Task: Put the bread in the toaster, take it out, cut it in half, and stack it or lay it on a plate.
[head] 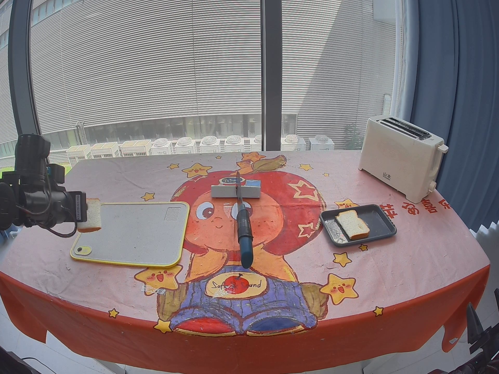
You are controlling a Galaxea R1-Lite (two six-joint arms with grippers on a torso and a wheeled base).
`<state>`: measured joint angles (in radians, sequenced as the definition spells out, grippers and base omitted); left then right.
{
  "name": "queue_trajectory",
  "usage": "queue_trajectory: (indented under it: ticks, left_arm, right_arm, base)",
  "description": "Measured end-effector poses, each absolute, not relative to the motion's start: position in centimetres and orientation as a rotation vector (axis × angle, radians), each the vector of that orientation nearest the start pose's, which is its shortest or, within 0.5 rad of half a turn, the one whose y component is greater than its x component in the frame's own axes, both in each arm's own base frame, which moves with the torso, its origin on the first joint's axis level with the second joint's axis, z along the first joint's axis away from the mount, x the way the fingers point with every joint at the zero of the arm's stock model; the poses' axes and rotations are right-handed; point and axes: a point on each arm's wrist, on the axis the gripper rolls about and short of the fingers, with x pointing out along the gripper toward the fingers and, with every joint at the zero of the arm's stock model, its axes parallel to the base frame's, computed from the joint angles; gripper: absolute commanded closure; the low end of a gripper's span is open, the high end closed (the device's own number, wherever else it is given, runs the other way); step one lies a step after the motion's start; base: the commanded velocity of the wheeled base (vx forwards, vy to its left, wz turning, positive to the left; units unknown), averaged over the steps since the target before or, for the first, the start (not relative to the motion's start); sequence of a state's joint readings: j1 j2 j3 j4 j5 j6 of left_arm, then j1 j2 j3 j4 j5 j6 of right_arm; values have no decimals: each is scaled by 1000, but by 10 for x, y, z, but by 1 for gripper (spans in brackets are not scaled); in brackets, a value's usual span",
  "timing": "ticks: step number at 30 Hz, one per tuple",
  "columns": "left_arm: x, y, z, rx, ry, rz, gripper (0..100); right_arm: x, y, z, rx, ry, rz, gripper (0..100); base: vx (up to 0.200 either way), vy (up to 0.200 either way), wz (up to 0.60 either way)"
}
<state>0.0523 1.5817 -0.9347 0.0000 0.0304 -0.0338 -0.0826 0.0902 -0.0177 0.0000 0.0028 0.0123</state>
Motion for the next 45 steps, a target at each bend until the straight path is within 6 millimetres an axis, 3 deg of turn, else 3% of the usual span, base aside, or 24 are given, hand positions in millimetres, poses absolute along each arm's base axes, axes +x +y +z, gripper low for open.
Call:
queue_trajectory:
  ticks: [10, 18, 45]
  left_arm:
    - [250, 14, 213, -42, 563, 90, 100]
    - [251, 14, 224, -44, 399, 93, 100]
    - [248, 15, 217, -56, 398, 105, 100]
  right_arm:
    - [-17, 1, 82, 15, 72, -81, 0]
    - [-17, 1, 82, 15, 72, -80, 0]
    - [-17, 1, 82, 15, 73, -81, 0]
  base:
    - [0, 0, 0]
    - [0, 0, 0]
    - [0, -7, 0]
